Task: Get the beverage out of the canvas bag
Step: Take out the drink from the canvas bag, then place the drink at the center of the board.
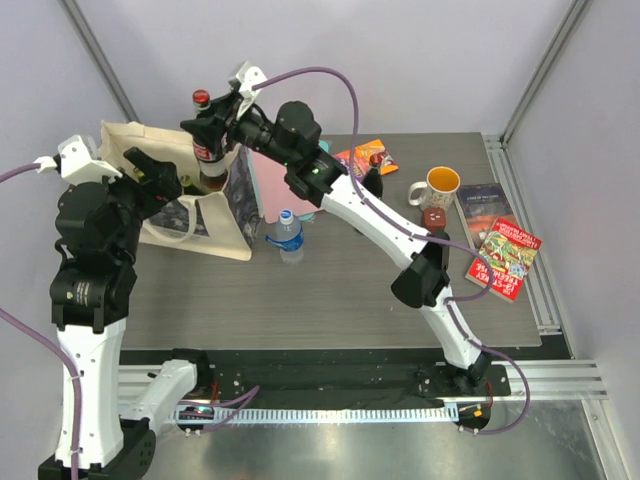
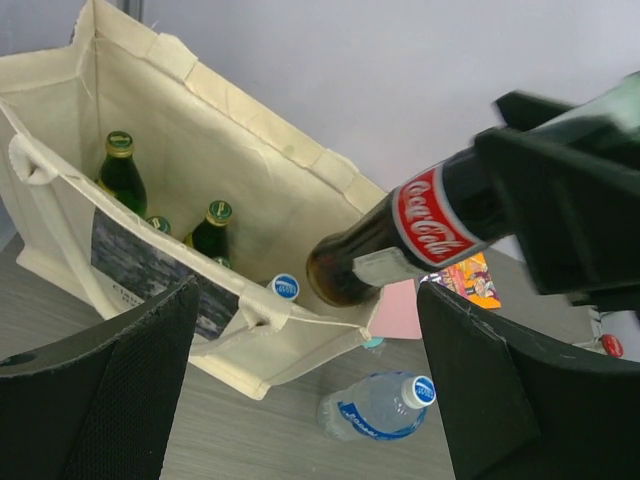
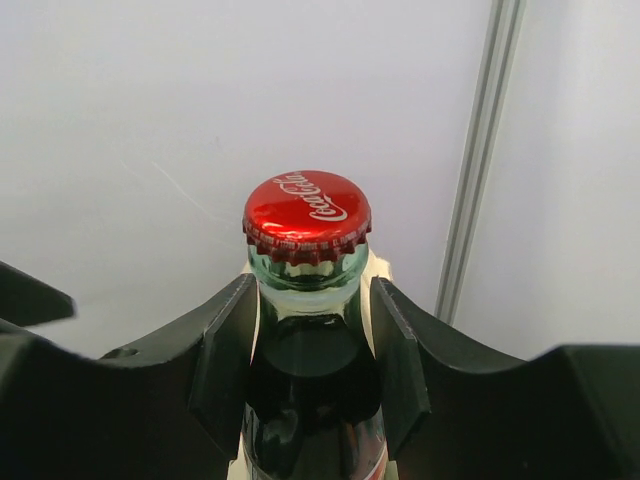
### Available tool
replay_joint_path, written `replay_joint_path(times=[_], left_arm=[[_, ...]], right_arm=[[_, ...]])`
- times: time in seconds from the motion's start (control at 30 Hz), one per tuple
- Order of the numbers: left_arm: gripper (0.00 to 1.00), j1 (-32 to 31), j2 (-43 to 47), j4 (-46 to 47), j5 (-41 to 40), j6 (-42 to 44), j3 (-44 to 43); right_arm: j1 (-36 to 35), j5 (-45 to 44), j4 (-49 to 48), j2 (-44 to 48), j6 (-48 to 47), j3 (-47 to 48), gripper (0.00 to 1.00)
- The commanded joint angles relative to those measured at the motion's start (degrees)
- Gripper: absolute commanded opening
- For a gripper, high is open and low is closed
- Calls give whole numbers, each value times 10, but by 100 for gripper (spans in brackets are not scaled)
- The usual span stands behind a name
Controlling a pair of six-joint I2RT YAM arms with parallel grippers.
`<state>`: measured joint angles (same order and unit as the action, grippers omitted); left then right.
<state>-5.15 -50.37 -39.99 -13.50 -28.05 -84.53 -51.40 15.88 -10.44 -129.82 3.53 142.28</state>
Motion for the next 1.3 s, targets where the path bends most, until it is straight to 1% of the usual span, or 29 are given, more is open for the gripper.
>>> replay_joint_path(times=[0.0, 0.23, 0.33, 0.43, 0.47, 0.53, 0.57, 0.63, 0.67, 0.7, 0.73, 0.77, 0.83, 0.87, 1.07, 1.27], left_arm=[[89, 0, 11, 14, 2, 6, 21], [90, -1, 28, 15, 8, 5, 52], [90, -1, 32, 17, 16, 4, 63], [90, -1, 32, 18, 23, 3, 71], [90, 0, 32, 18, 24, 2, 73], [90, -1, 32, 21, 27, 2, 77], [90, -1, 32, 22, 28, 2, 78], [90, 0, 33, 24, 30, 2, 82], [90, 0, 30, 25, 30, 3, 83], [90, 0, 31, 24, 31, 3, 84], [90, -1, 29, 24, 31, 3, 86], [90, 0, 28, 24, 32, 3, 85], [90, -1, 26, 25, 33, 4, 86], [90, -1, 25, 25, 33, 4, 85], [90, -1, 14, 25, 35, -1, 82], [90, -1, 7, 26, 36, -9, 90]], right_arm=[[3, 7, -104, 120, 18, 16, 1], [9, 16, -84, 165, 22, -17, 1], [13, 22, -70, 199, 17, -55, 1], [17, 33, -54, 249, 11, -114, 1], [20, 35, -52, 264, 9, -156, 1], [24, 42, -49, 315, -3, -205, 1], [23, 43, -47, 331, -7, -255, 1], [24, 42, -40, 381, -18, -301, 1], [28, 42, -36, 399, -21, -344, 1], [29, 42, -34, 416, -24, -366, 1], [31, 41, -32, 449, -27, -390, 1], [33, 38, -32, 467, -30, -439, 1], [37, 35, -32, 502, -32, -489, 1], [38, 32, -32, 532, -33, -535, 1], [80, 26, -21, 640, -48, -664, 1], [120, 17, -20, 704, -55, -773, 1]])
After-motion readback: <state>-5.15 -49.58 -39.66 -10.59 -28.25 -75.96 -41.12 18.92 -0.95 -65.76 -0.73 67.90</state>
